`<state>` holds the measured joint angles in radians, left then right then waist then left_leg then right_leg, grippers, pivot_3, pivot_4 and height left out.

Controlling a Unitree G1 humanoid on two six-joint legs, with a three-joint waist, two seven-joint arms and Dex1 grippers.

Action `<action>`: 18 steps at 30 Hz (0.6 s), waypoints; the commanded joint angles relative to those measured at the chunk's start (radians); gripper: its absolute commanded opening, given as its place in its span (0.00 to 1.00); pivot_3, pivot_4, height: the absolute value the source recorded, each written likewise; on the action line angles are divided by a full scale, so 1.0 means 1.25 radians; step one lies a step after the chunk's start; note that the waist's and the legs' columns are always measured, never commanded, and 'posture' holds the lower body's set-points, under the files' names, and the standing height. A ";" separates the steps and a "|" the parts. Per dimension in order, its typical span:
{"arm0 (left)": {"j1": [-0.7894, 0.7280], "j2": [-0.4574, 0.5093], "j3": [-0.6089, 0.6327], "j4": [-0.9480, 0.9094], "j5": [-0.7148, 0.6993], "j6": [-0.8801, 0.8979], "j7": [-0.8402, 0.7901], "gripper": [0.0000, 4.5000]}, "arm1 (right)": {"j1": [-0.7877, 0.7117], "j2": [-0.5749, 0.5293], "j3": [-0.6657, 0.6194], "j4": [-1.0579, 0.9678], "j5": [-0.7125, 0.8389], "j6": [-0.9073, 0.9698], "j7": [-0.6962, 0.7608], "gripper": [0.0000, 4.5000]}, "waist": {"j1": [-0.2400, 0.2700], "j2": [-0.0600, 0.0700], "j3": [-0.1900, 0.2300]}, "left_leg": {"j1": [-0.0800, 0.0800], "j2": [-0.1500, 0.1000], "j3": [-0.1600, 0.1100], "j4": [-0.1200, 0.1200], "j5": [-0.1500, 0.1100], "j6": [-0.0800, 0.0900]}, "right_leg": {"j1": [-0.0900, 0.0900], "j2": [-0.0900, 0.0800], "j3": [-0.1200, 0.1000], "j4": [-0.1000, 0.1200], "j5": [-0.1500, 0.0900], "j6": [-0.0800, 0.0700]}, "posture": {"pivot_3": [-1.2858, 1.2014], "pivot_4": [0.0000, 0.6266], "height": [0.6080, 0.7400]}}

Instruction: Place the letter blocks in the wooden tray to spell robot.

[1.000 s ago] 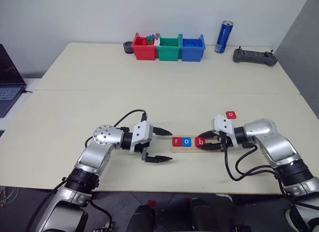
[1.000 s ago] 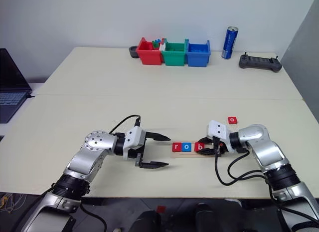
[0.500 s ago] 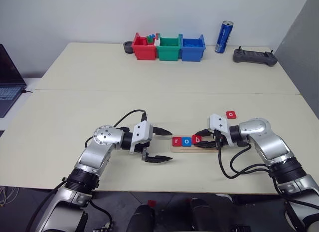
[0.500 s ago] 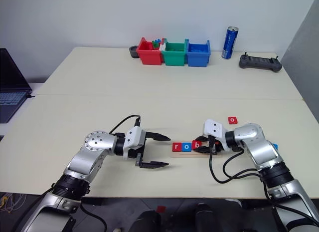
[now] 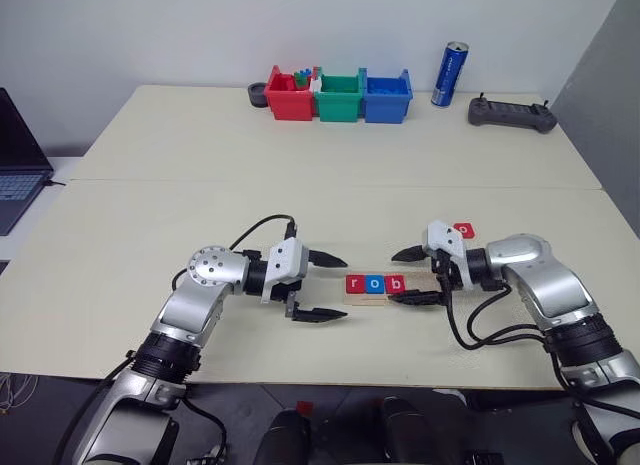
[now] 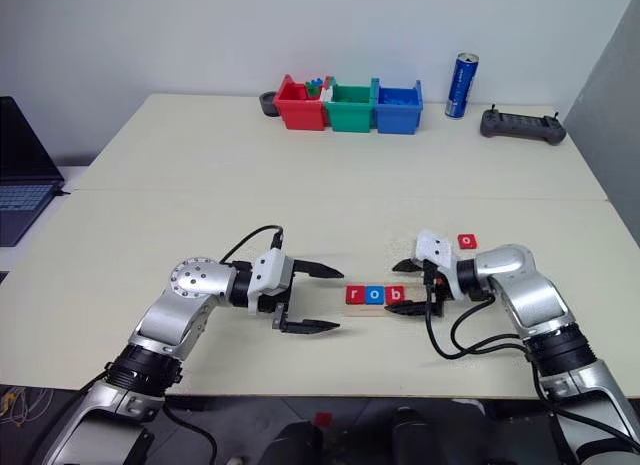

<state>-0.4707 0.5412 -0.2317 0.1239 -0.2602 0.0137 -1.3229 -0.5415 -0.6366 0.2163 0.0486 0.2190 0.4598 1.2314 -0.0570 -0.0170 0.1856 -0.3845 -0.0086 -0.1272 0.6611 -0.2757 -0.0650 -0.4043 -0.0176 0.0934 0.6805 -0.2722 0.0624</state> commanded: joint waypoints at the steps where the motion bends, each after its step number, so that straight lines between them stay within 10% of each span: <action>1: -0.001 -0.003 0.002 -0.017 -0.005 -0.013 -0.006 1.00 | -0.007 -0.038 -0.049 -0.062 0.028 0.024 -0.010 0.99 | 0.000 0.000 0.000 | 0.000 0.000 0.000 0.000 0.000 0.000 | 0.000 0.000 0.000 0.000 0.000 0.000 | 0.52 0.24 1.00; 10: 0.007 -0.016 0.012 -0.020 0.000 -0.014 0.030 1.00 | 0.076 -0.100 -0.202 -0.110 0.001 0.099 -0.216 0.99 | 0.003 0.000 0.000 | 0.000 0.000 0.000 0.000 0.000 0.000 | 0.000 0.000 0.000 0.000 0.000 0.000 | 0.52 0.24 1.00; 18: 0.005 -0.020 0.009 -0.019 0.000 -0.014 0.040 1.00 | 0.143 0.062 -0.336 -0.227 -0.033 0.338 -0.600 0.99 | 0.000 0.000 0.000 | 0.000 0.000 0.001 0.000 0.000 0.000 | 0.000 0.000 0.001 0.000 0.000 0.000 | 0.52 0.24 1.00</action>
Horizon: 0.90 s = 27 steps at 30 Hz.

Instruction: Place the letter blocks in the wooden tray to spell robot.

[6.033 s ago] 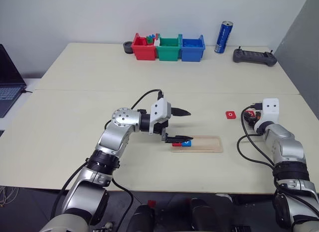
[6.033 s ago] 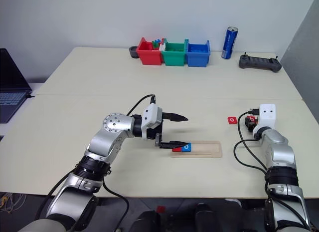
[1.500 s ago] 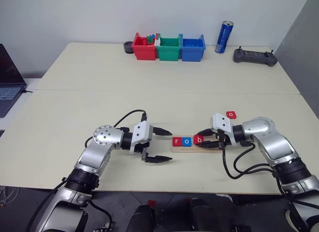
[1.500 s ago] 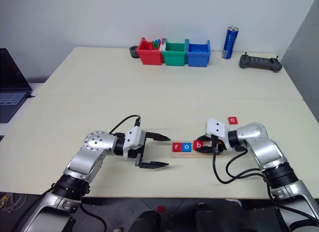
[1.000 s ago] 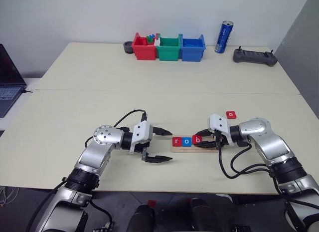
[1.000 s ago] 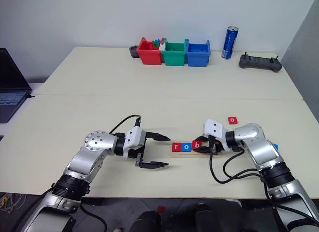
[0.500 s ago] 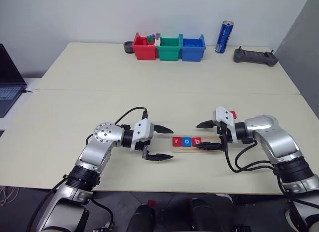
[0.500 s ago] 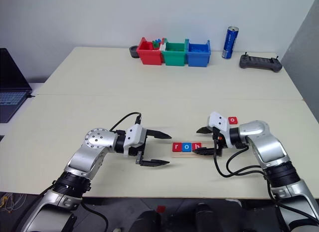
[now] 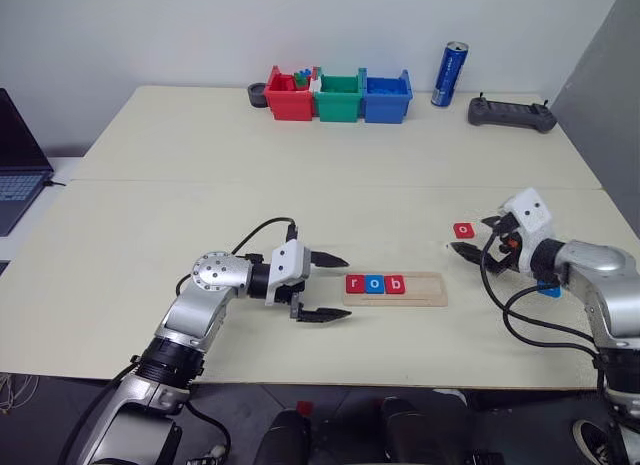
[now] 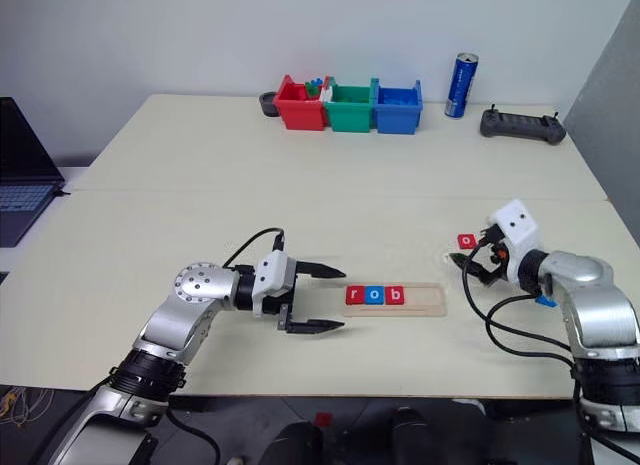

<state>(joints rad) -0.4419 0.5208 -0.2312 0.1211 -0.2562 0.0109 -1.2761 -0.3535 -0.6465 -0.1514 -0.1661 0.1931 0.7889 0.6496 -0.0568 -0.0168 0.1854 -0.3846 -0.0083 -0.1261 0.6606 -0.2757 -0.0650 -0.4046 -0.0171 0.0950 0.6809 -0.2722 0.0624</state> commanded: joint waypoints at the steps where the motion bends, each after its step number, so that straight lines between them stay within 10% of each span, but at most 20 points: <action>1: -0.024 -0.005 0.009 -0.012 -0.004 -0.012 0.001 1.00 | -0.010 0.098 -0.047 -0.063 -0.014 0.098 -0.167 0.99 | -0.001 0.000 0.000 | 0.000 0.000 0.000 0.000 0.000 0.000 | 0.000 0.000 0.000 0.000 0.000 0.000 | 0.52 0.24 1.00; 27: -0.077 -0.091 0.116 -0.028 -0.066 0.061 0.169 1.00 | -0.113 0.314 -0.020 0.125 -0.076 0.034 -0.460 0.99 | -0.003 0.000 0.000 | 0.000 0.000 0.000 0.000 0.000 0.000 | 0.000 0.001 0.000 0.000 0.000 0.000 | 0.52 0.24 1.00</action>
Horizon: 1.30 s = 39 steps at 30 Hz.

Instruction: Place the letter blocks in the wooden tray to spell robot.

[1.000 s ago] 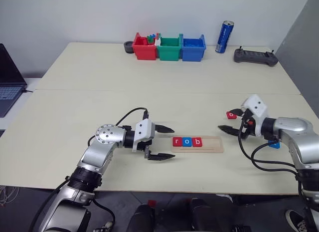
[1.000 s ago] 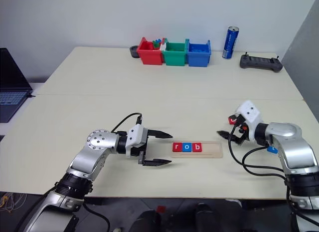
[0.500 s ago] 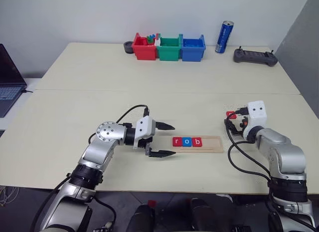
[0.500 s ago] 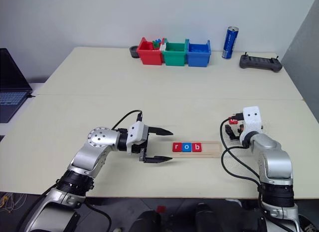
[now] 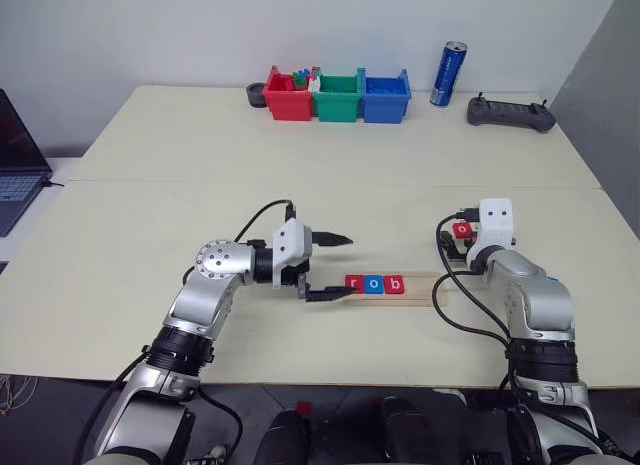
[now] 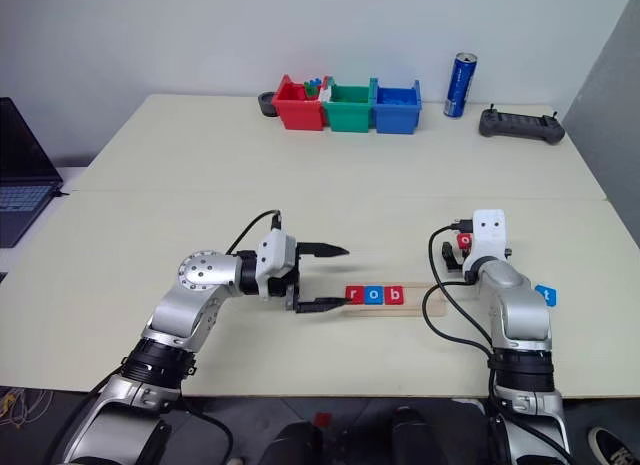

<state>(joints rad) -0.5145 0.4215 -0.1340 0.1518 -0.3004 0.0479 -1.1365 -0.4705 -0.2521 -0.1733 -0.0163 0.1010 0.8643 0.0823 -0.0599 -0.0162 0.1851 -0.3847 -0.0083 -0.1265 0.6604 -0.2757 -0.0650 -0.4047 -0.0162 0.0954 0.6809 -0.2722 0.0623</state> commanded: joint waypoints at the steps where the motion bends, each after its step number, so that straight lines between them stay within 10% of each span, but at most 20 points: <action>1: -0.013 -0.010 0.036 -0.064 -0.030 0.038 0.057 1.00 | -0.021 -0.001 -0.003 0.010 -0.001 -0.028 -0.006 0.99 | 0.000 0.000 0.000 | 0.000 0.000 0.000 0.000 0.000 0.000 | 0.000 0.000 0.000 0.000 0.000 0.000 | 0.52 0.24 1.00; 12: 0.042 0.033 0.017 -0.152 -0.048 0.100 0.007 1.00 | -0.056 0.005 -0.021 0.103 0.010 -0.078 -0.011 0.99 | -0.004 0.000 0.000 | 0.001 0.000 0.000 0.000 0.000 0.000 | 0.000 0.000 0.000 0.000 0.000 0.000 | 0.52 0.24 1.00; 22: 0.035 0.039 0.017 -0.151 -0.044 0.112 0.000 1.00 | -0.045 0.005 -0.021 0.095 0.007 -0.089 -0.020 0.34 | -0.004 0.000 0.000 | 0.001 0.000 0.000 -0.001 0.000 0.000 | 0.000 0.000 0.000 0.000 0.000 0.000 | 0.52 0.24 1.00; 39: 0.051 0.099 -0.039 -0.170 -0.050 0.092 -0.145 1.00 | 0.131 -0.146 -0.095 -0.440 0.140 0.400 0.100 0.32 | 0.000 0.001 0.000 | 0.000 0.001 0.000 -0.001 0.000 0.000 | 0.000 0.001 0.000 -0.001 0.000 0.000 | 0.52 0.24 1.00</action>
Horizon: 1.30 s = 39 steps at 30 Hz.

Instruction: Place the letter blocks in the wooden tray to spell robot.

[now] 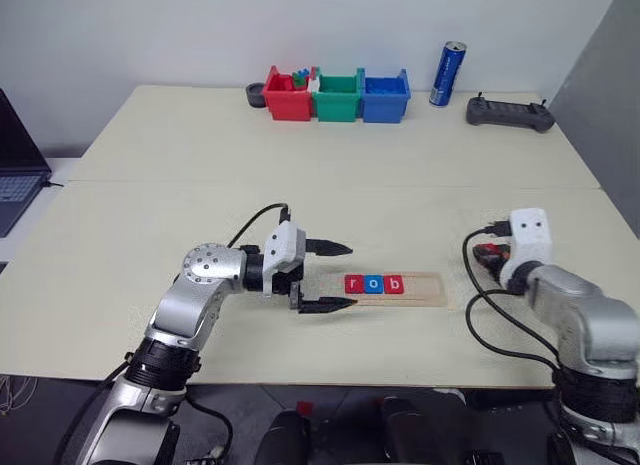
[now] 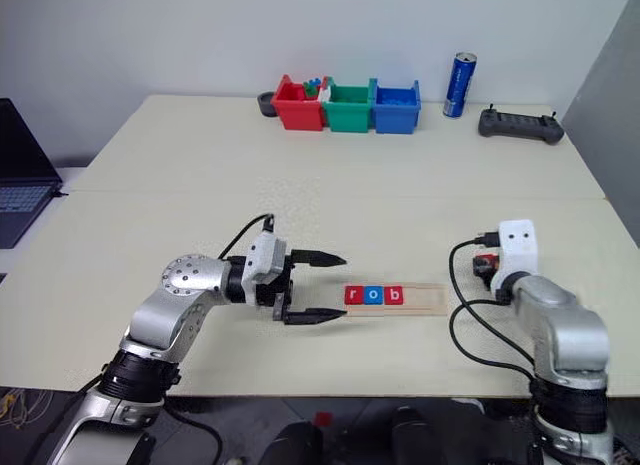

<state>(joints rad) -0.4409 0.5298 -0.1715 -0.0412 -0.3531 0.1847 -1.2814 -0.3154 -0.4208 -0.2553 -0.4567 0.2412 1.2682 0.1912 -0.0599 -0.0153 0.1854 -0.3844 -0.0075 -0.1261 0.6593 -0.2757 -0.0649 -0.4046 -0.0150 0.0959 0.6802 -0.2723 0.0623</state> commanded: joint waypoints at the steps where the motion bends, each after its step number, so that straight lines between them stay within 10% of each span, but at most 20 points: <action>1: -0.009 0.015 -0.011 -0.014 -0.009 -0.017 -0.039 1.00 | 0.011 -0.010 -0.037 -0.109 0.033 0.106 0.014 0.32 | 0.000 0.000 0.000 | 0.000 0.000 0.000 0.000 0.000 0.000 | 0.000 0.000 0.000 0.000 0.000 0.000 | 0.52 0.24 1.00; 10: -0.024 0.006 -0.020 0.018 0.004 -0.046 -0.056 1.00 | 0.090 0.054 -0.020 -0.144 0.020 0.141 -0.019 0.32 | 0.002 0.000 0.000 | 0.000 0.000 0.000 0.000 0.000 0.000 | 0.000 0.000 0.000 0.000 0.000 0.000 | 0.52 0.24 1.00; 19: -0.039 0.006 -0.017 0.048 0.012 -0.066 -0.055 1.00 | 0.098 0.030 -0.002 -0.142 0.009 0.067 -0.015 0.99 | 0.002 0.000 0.000 | 0.000 0.000 0.000 0.000 0.000 0.000 | 0.000 0.000 0.000 0.000 0.000 0.000 | 0.52 0.24 1.00; 28: -0.037 0.001 -0.017 0.047 0.011 -0.067 -0.053 1.00 | -0.108 -0.056 0.027 -0.034 -0.016 -0.147 0.020 0.99 | -0.004 0.000 0.000 | 0.000 0.001 0.000 0.000 0.000 0.000 | 0.000 0.001 0.000 0.000 0.000 0.000 | 0.52 0.24 1.00; 39: -0.036 -0.032 0.015 -0.001 -0.059 0.015 -0.013 1.00 | 0.031 -0.425 0.129 0.337 0.008 -0.821 0.706 0.99 | 0.008 -0.001 0.001 | -0.003 -0.001 0.000 0.000 0.000 0.000 | 0.000 -0.002 -0.002 -0.004 0.000 0.001 | 0.52 0.24 1.00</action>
<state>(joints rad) -0.4805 0.4980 -0.1859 0.0070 -0.3895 0.1901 -1.3143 -0.2783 -0.9156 -0.0709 -0.0827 0.2541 0.3630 0.9800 -0.0495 -0.0169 0.1870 -0.3880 -0.0093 -0.1259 0.6601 -0.2760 -0.0645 -0.4042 -0.0179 0.0938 0.6759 -0.2726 0.0633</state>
